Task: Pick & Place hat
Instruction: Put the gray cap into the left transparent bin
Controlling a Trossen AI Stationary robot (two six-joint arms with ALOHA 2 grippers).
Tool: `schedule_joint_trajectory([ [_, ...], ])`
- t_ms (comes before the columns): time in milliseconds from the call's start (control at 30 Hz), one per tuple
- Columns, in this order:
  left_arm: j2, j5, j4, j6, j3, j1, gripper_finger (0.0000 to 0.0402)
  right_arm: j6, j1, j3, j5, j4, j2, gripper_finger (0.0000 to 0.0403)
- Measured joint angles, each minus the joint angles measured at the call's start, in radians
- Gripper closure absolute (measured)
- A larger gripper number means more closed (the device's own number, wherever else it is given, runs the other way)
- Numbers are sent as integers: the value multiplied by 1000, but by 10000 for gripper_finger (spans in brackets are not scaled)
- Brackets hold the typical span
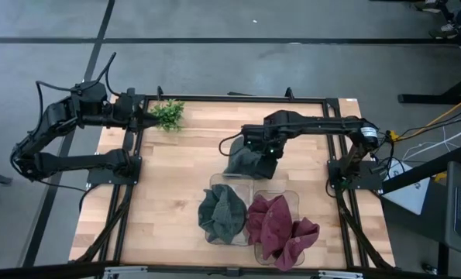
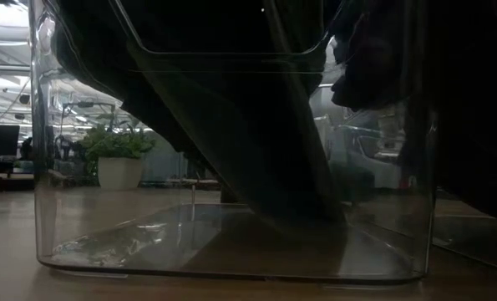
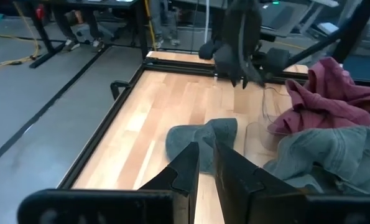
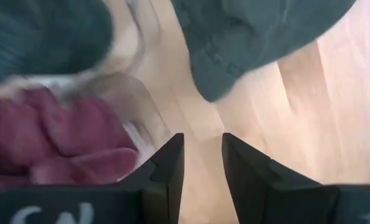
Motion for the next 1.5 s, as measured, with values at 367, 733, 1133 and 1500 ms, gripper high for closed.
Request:
schedule_joint_trajectory([
  [367,3,-183,29,-79,0,0,359,-312,-40,-435,-70,449,-96,295],
  [733,6,-233,48,-136,0,0,359,-550,-40,-650,10,769,-99,295],
  [1133,8,-233,46,-169,0,0,359,-664,-40,-751,95,898,-74,295],
  [1500,10,-233,45,-169,0,0,359,-656,-41,-837,100,1010,-63,306],
])
